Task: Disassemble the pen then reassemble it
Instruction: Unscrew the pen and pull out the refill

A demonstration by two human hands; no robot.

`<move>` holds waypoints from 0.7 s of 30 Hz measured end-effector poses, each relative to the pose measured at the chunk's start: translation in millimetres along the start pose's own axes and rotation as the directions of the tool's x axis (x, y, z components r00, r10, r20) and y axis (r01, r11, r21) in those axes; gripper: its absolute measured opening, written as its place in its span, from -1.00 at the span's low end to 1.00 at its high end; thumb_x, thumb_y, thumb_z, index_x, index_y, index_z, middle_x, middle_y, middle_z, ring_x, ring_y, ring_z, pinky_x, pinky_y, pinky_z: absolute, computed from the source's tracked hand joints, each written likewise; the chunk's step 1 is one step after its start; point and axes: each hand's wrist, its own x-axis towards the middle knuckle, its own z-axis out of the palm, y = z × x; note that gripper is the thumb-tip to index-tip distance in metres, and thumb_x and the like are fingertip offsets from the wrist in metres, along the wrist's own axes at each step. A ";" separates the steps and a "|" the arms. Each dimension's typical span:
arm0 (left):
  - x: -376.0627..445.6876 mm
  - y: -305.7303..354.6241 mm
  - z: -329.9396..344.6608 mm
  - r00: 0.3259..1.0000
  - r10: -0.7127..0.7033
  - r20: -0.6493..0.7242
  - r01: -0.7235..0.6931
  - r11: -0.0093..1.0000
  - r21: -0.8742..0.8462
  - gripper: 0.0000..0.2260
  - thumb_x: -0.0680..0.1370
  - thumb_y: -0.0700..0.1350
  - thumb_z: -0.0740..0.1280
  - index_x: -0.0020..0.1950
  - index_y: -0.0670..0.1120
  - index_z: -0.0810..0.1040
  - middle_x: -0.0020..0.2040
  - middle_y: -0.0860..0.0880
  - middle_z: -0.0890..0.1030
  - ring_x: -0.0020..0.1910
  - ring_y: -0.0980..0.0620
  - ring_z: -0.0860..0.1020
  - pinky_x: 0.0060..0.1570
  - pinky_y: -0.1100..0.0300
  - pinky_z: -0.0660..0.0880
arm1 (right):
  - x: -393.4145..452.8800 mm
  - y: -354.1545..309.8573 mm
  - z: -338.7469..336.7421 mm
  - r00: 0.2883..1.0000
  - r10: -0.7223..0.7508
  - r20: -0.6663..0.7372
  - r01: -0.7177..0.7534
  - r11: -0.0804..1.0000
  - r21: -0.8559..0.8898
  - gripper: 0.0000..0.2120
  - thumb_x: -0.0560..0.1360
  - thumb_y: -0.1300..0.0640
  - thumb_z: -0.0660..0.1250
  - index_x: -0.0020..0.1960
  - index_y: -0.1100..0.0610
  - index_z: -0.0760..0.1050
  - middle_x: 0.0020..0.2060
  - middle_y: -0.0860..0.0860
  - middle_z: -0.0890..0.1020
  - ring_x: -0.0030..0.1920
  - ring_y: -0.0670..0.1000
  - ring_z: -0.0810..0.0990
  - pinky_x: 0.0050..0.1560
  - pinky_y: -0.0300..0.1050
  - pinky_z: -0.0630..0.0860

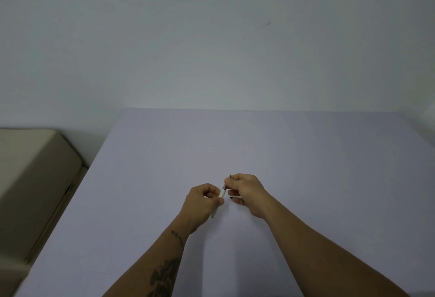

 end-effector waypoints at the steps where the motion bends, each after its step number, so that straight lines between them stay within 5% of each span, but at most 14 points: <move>1: -0.3 0.0 0.1 1.000 0.001 0.002 -0.001 1.000 0.003 -0.95 0.46 -0.20 0.45 -0.15 -0.06 0.63 -0.24 -0.03 0.59 -0.20 -0.05 0.57 -0.07 0.03 0.61 | 0.3 -0.3 0.0 1.000 -0.003 -0.003 0.003 1.000 -0.009 -0.86 0.54 0.10 0.38 -0.01 0.16 0.64 -0.08 0.04 0.67 -0.09 0.00 0.61 -0.11 -0.13 0.56; 8: -3.8 -4.6 -2.2 1.000 -0.007 0.008 0.007 1.000 0.026 -0.96 0.45 -0.18 0.46 -0.17 -0.05 0.64 -0.24 -0.02 0.59 -0.23 -0.03 0.57 -0.15 0.07 0.60 | -3.1 -1.5 2.7 1.000 0.006 0.027 -0.004 0.998 -0.056 -0.76 0.60 0.25 0.24 -0.05 0.07 0.67 -0.05 0.05 0.67 -0.07 0.00 0.59 -0.12 -0.14 0.56; 13: -4.6 -6.6 -4.0 1.000 -0.013 0.004 0.013 0.999 0.047 -0.95 0.44 -0.18 0.47 -0.19 -0.05 0.63 -0.30 0.00 0.57 -0.34 0.06 0.53 -0.39 0.32 0.51 | -3.6 4.2 1.0 0.999 0.040 0.029 -0.040 0.999 -0.024 -0.81 0.54 0.11 0.38 0.11 0.13 0.62 0.02 0.09 0.69 -0.08 0.01 0.61 -0.10 -0.09 0.55; 21: -7.3 -4.8 -3.2 1.000 -0.006 0.028 0.004 0.998 0.057 -0.94 0.44 -0.19 0.46 -0.18 -0.05 0.64 -0.26 -0.02 0.57 -0.30 0.06 0.53 -0.41 0.34 0.47 | -1.8 5.9 1.3 0.999 0.046 -0.007 -0.046 0.996 -0.079 -0.80 0.58 0.24 0.27 -0.07 0.10 0.66 -0.06 0.07 0.68 -0.08 -0.01 0.62 -0.13 -0.14 0.57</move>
